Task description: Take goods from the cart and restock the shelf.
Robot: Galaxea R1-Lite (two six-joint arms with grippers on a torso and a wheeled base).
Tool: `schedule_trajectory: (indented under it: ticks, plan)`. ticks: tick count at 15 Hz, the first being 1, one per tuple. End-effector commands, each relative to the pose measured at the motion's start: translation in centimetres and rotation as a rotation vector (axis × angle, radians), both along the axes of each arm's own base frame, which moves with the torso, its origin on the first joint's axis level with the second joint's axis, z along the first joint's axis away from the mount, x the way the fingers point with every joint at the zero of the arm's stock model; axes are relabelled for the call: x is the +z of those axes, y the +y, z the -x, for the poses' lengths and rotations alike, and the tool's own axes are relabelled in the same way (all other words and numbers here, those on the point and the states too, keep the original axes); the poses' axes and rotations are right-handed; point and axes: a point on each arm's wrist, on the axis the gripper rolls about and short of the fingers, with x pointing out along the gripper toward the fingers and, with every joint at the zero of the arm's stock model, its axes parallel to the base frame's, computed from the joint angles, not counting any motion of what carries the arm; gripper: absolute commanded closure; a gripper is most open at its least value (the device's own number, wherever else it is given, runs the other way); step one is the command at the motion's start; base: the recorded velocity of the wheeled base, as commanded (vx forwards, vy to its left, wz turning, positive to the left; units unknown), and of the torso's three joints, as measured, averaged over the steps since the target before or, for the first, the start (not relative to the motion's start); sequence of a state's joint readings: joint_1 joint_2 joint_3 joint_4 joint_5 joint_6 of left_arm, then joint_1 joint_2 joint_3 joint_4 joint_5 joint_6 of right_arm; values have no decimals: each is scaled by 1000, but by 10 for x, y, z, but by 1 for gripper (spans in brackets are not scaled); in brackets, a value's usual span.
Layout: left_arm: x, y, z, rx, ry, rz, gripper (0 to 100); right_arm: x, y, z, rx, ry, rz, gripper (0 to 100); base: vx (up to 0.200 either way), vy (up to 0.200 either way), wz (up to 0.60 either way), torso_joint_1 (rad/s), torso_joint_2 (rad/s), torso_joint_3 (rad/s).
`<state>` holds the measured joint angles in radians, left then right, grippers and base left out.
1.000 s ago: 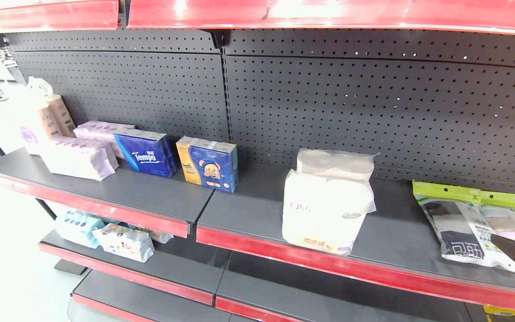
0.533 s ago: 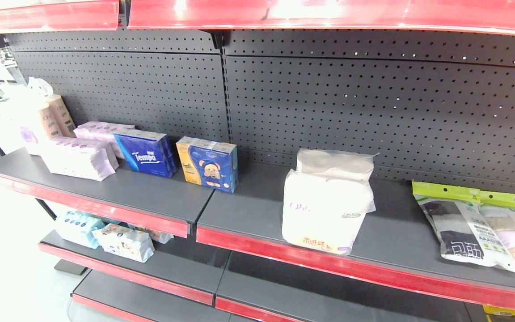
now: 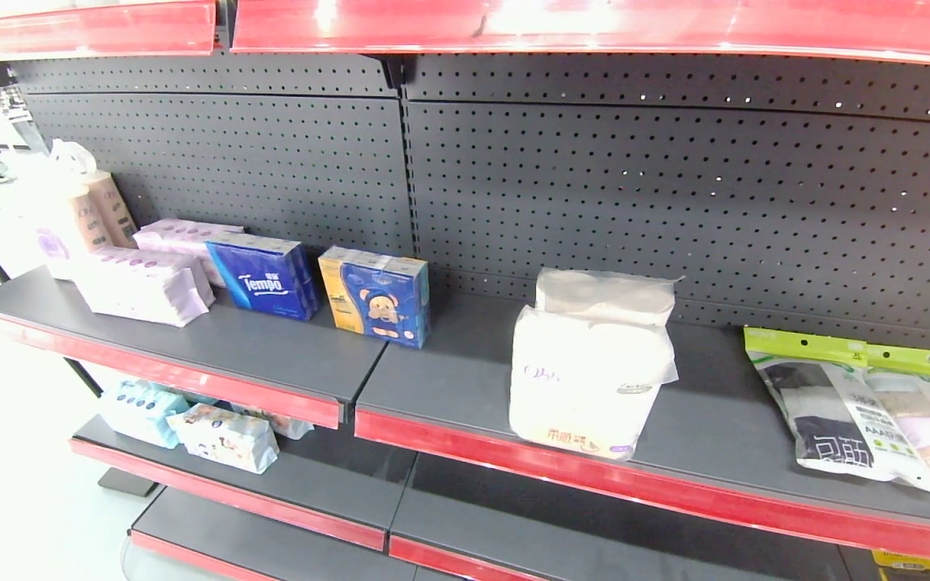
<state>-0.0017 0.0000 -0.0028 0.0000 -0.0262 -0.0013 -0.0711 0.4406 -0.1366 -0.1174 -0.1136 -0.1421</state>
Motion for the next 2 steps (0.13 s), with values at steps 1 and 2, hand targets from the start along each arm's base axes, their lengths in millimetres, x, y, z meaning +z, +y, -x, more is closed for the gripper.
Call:
schedule_trajectory:
  ticks: [1,2]
  plan:
    - [0,0,0,0,1,0,0,-7,1,8,14,-39,1,0,0,0,0,0,0,0]
    - [0,0,0,0,0,0,0,-9,1,10,14,-47,2,0,0,0,0,0,0,0]
